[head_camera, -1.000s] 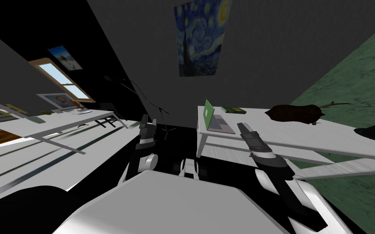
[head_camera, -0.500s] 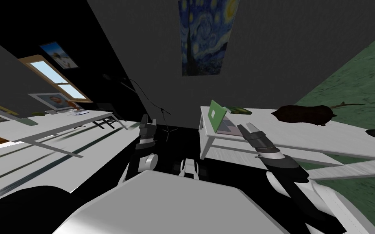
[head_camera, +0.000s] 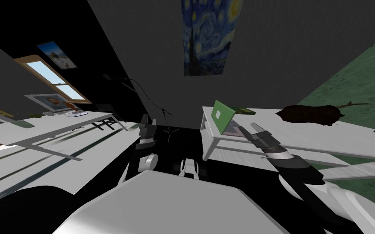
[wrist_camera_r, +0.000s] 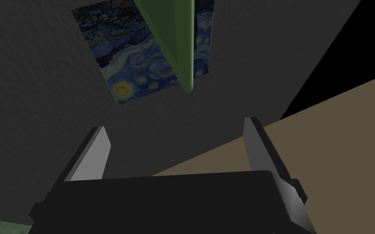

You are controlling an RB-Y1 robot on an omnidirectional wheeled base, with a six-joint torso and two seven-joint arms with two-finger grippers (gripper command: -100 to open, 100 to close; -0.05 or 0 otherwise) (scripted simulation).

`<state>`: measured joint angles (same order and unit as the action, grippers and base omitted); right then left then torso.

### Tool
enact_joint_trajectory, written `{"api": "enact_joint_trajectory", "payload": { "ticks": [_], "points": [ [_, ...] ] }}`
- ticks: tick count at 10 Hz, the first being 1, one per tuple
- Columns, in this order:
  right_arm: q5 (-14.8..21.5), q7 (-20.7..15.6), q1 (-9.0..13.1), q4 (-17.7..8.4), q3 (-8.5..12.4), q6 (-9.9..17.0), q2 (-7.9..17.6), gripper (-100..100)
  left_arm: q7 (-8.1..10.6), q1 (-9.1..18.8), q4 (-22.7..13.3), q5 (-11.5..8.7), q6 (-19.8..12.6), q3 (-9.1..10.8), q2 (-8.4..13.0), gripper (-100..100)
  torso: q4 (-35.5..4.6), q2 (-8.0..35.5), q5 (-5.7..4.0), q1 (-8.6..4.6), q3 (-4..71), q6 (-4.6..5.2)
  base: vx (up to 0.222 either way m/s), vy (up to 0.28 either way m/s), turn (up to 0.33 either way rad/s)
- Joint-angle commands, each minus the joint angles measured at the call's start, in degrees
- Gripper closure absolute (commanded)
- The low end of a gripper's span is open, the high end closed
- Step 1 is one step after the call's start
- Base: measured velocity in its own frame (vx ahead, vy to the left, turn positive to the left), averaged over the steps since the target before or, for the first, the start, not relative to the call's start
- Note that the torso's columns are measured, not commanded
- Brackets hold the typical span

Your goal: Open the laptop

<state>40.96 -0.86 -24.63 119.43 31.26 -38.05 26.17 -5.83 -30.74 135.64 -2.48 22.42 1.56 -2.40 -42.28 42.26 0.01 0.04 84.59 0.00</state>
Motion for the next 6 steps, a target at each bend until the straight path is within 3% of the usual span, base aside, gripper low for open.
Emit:
{"api": "enact_joint_trajectory", "payload": {
  "ticks": [1, 2, 3, 5, 6],
  "points": [
    [4.1, -0.7, -0.1, -1.4, 2.7, -1.2, 1.9, -100, 0.00, 0.0, 0.0, 0.0, 0.0, 0.00, 0.0, 0, 0.0, -0.1, 0.03, 0.11, 0.0, 0.00, 0.056, 0.138, -0.015],
    [6.1, -1.0, 0.0, -2.4, 4.4, -1.8, 3.4, -100, 0.00, 0.0, 0.0, 0.0, 0.0, 0.00, 0.0, 0, 0.0, 0.0, -0.01, -0.08, 0.0, -0.01, 0.034, 0.120, -0.009],
    [6.7, -1.0, 0.0, -2.4, 4.4, -1.8, 3.4, -100, 0.00, 0.0, 0.0, 0.0, 0.0, 0.00, 0.0, 0, 0.0, 0.1, -0.05, -0.16, 0.0, 0.01, 0.019, 0.090, -0.011],
    [10.9, -1.6, 0.2, -4.5, 7.5, -2.8, 6.5, -100, 0.00, 0.0, 0.0, 0.0, 0.0, 0.00, 0.0, 0, 0.0, 0.1, -0.04, -0.10, -0.1, 0.00, 0.028, 0.120, -0.015],
    [11.7, -1.6, 0.2, -4.5, 7.5, -2.8, 6.5, -100, 0.00, 0.0, 0.0, 0.0, 0.0, 0.00, 0.0, 0, 0.0, 0.0, 0.02, 0.07, 0.0, 0.01, 0.027, 0.122, -0.013]
  ]
}}
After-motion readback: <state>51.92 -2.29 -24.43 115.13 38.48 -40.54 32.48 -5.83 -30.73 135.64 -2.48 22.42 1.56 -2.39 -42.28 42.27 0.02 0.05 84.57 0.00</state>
